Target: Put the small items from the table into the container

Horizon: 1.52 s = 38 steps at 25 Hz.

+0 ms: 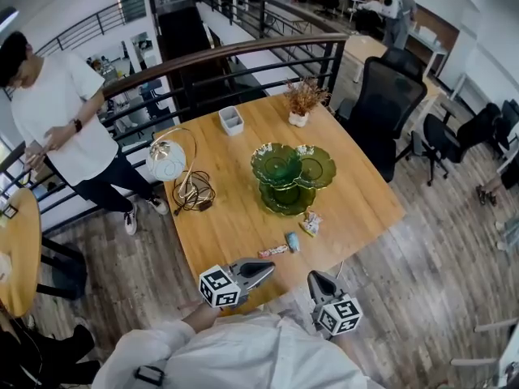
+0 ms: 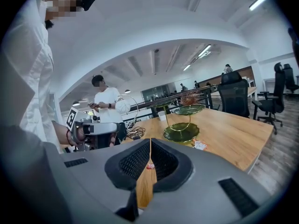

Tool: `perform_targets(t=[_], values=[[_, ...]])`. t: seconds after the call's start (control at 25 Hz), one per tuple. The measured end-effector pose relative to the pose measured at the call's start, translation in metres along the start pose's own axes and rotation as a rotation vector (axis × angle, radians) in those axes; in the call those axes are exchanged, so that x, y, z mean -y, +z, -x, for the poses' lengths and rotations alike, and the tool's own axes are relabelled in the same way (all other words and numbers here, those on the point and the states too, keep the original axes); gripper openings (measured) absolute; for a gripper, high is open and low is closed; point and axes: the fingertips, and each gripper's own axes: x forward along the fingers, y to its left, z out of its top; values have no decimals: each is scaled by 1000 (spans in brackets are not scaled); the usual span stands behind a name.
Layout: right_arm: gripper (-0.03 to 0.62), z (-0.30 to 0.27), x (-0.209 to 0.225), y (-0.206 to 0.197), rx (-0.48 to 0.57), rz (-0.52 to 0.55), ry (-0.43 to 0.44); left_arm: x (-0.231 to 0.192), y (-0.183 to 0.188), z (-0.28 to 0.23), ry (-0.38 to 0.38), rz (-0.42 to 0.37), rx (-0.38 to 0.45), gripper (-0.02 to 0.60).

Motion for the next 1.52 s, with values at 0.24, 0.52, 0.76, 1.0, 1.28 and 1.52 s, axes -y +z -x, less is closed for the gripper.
perform_targets(t=[0.24,0.52,0.76,1.0,1.28,1.52], values=[[14,-14,15,11,-13,9,29,-6,2,-10,9,-14,-13,8],[14,-26,29,24,-49,53,114,-7,17,-27,54,-25,19,9],[14,-34,33,26,-65,66,156,-8,17,-29,83,-28,25,9],[14,-45,36,31,-72,89,191,-16,18,-27,108,-26,32,9],[14,-64,36,41,-86,115,252,-23,19,-28,115,-27,35,9],[15,-84,36,33,-148,152,295,-29,21,-27,116,-24,33,9]])
